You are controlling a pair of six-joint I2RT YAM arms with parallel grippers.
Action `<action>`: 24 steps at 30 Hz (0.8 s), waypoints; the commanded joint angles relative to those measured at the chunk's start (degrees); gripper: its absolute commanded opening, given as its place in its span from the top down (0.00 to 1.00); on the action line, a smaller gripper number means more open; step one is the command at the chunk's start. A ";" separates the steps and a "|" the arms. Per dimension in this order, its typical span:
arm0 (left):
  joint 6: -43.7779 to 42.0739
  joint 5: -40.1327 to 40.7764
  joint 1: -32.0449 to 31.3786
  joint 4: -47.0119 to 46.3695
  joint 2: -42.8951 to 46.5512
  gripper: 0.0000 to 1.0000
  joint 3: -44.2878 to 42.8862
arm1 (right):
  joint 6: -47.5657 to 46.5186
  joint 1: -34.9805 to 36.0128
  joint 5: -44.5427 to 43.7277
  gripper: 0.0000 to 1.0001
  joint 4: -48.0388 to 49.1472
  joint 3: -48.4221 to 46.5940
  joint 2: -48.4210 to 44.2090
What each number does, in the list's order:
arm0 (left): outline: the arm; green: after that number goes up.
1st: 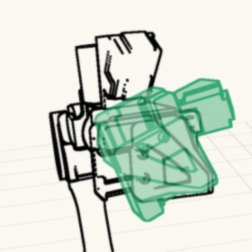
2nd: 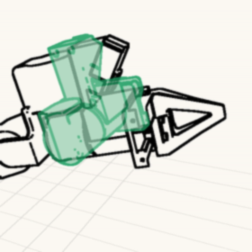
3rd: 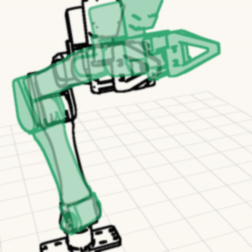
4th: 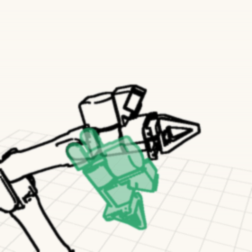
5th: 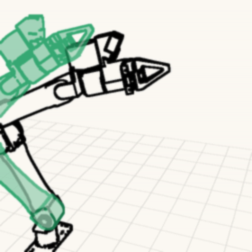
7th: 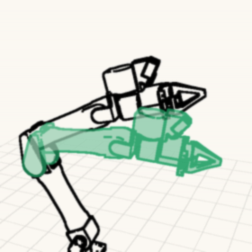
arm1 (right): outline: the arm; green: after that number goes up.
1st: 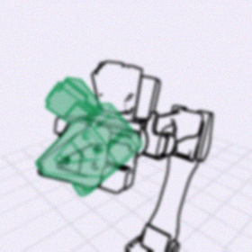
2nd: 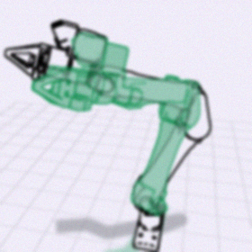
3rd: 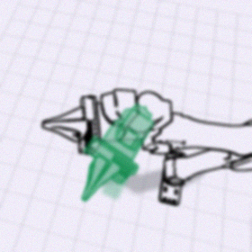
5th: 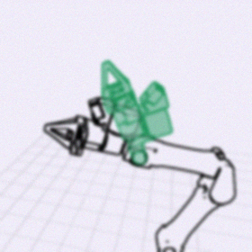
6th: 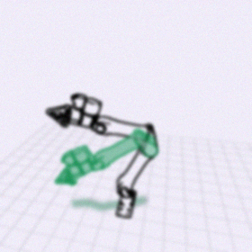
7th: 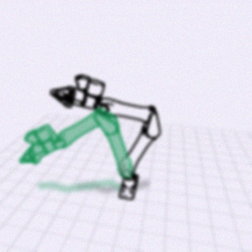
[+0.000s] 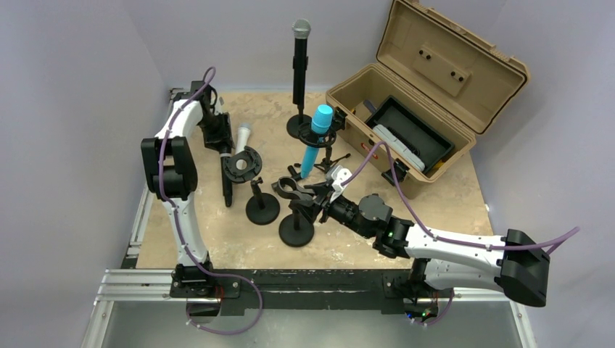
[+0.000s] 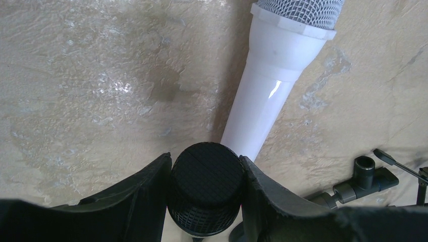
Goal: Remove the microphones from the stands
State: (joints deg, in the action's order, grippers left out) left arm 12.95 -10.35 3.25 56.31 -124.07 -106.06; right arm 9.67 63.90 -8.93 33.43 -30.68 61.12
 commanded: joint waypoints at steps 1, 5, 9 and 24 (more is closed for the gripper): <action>0.76 -1.72 0.14 -0.01 -0.02 0.63 -2.48 | 1.89 0.31 -2.88 0.61 -0.76 -2.37 -0.85; 0.93 -2.29 0.02 -0.01 0.08 0.53 -2.40 | 2.78 0.35 -3.07 0.54 -2.80 -3.25 -1.10; 0.89 -2.42 -0.07 -0.14 -0.08 0.44 -2.22 | 3.67 0.35 -3.16 0.45 -5.39 -4.71 -1.22; 1.02 -2.78 -0.02 -0.55 1.31 0.33 -1.04 | 8.54 0.35 -3.66 0.26 -12.15 -8.52 -6.08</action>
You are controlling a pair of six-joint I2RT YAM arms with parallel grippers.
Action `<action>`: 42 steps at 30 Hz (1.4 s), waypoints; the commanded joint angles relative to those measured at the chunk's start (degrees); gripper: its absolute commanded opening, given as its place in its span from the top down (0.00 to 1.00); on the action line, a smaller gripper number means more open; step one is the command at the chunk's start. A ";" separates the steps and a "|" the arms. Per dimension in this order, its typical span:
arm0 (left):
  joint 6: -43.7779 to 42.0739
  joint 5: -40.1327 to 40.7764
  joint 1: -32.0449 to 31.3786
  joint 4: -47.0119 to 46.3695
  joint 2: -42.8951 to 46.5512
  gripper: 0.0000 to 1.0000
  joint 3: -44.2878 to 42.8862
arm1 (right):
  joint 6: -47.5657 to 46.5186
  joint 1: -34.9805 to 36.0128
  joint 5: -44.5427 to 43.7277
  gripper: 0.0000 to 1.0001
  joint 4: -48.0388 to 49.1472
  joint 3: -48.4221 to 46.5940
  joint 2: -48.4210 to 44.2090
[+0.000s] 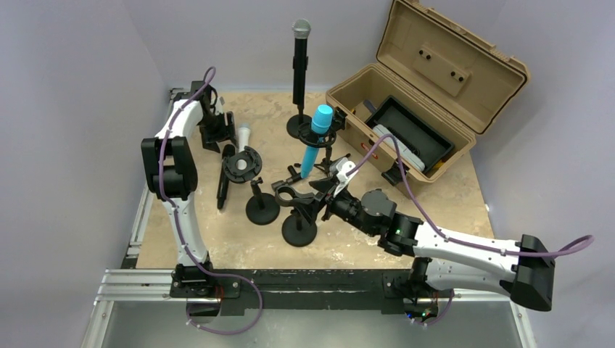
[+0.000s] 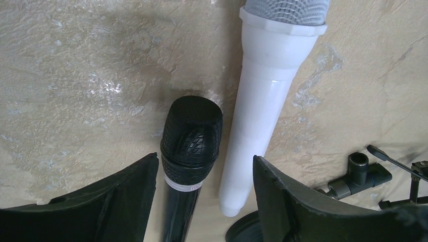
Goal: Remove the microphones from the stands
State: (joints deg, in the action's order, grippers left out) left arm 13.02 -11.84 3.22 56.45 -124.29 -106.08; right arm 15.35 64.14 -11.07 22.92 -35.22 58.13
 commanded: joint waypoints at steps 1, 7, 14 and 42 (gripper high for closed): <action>1.00 -1.46 -0.04 -0.71 1.85 0.32 -0.83 | 3.52 0.11 -1.58 0.25 -2.32 -4.37 -3.71; 1.50 -3.09 -0.14 -2.73 6.35 0.29 2.37 | 7.65 0.11 -3.75 0.23 -5.83 -8.32 -5.40; 1.49 -3.29 -0.13 -2.59 6.73 0.27 2.46 | 5.29 0.13 -5.25 0.23 -7.31 -12.21 1.03; 1.43 -1.86 0.02 -3.14 15.22 0.24 4.70 | 6.84 0.02 -11.14 0.19 -9.88 -13.91 1.91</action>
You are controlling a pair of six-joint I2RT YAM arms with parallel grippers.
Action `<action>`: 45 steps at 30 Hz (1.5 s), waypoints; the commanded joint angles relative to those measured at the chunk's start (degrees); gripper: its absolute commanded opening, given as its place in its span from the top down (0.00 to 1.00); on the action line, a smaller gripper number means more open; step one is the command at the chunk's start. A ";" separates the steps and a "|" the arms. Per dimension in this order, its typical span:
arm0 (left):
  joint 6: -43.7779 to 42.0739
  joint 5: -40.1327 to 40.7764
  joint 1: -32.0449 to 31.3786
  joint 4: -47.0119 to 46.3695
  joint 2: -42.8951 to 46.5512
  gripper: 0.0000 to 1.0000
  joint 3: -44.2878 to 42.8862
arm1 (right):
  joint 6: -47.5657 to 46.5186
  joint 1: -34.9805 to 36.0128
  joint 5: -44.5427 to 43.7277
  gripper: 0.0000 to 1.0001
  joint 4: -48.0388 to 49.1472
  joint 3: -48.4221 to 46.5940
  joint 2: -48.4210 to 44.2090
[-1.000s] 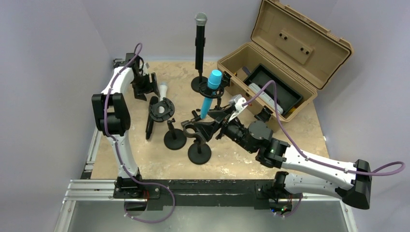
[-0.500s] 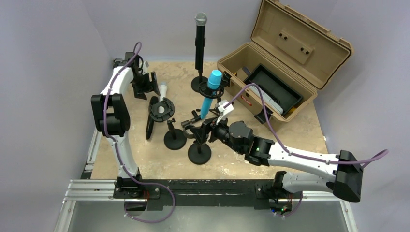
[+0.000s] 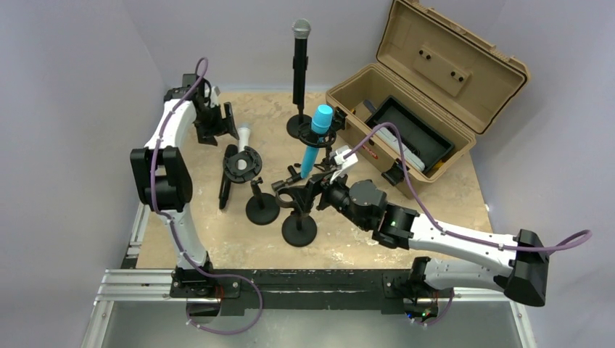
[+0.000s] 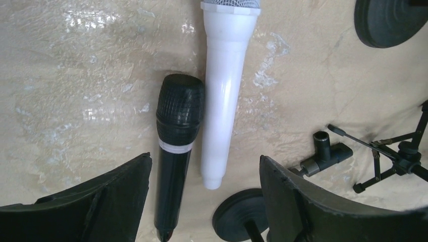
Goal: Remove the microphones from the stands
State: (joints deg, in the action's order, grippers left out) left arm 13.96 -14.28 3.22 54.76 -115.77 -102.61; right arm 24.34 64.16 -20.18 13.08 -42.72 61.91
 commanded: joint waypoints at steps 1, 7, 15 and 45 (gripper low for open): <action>0.62 0.90 0.02 -1.73 7.79 0.23 1.82 | -2.18 0.02 -2.64 0.19 -0.93 -7.66 -1.73; 1.98 5.79 0.20 -3.83 19.27 0.20 6.56 | 0.75 -0.30 -7.85 0.15 -6.99 -11.99 -2.50; 7.73 0.24 0.28 -12.15 47.58 0.18 20.84 | 6.48 -1.77 -17.84 0.12 -12.28 -10.19 -10.68; -4.60 28.81 -53.36 -23.89 32.08 0.22 -0.88 | 1.86 -22.91 -0.37 0.09 -8.82 -3.32 -19.04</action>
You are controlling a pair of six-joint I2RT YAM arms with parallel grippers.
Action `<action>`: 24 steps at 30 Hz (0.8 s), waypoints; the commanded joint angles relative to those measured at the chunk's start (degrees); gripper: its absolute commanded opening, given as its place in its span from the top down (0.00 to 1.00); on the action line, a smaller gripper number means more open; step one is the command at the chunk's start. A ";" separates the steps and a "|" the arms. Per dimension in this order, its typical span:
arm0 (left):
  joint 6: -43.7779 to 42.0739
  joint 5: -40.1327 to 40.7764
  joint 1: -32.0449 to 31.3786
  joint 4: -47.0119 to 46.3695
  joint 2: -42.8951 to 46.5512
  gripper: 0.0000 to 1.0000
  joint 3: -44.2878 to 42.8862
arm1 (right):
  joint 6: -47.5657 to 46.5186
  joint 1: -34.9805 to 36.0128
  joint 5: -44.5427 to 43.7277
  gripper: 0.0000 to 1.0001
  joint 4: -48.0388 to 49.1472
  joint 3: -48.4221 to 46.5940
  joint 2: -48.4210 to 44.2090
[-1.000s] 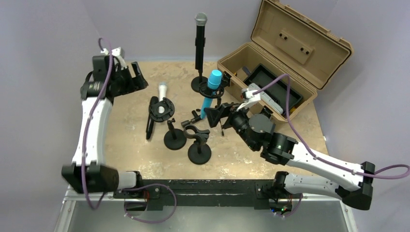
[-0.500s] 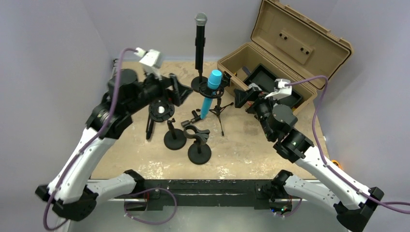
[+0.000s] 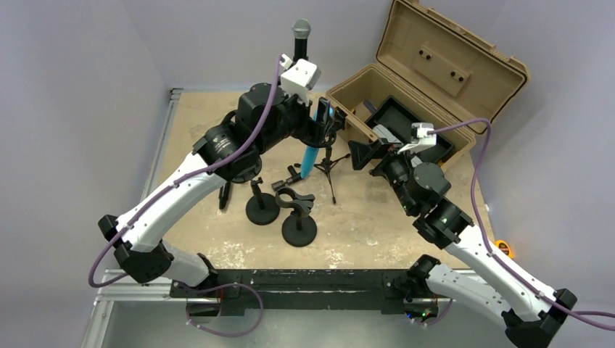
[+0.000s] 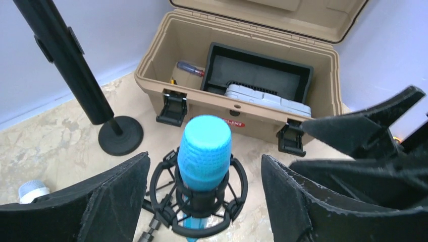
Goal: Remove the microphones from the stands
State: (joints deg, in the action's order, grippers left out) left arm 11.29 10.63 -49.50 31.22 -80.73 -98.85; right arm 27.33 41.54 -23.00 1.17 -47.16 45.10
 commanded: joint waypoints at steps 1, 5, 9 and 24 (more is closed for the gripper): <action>-2.03 3.83 -0.66 -0.03 -3.85 0.23 -5.30 | -1.14 -0.33 2.72 0.09 3.15 1.37 -2.70; -1.54 3.68 -0.94 1.42 -6.11 0.26 -6.78 | -1.23 -0.30 2.46 0.09 3.27 1.70 -4.37; 0.44 4.34 -1.09 1.36 -6.32 0.29 -5.72 | -1.43 -0.25 2.48 0.09 3.75 2.09 -4.83; -0.47 4.27 -1.57 0.42 -7.75 0.68 -4.53 | -2.07 -0.24 3.16 0.10 4.63 3.01 -4.42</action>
State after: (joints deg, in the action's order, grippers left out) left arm 11.35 14.76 -50.76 33.34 -88.05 -102.45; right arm 26.33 41.54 -20.03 3.07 -44.62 41.17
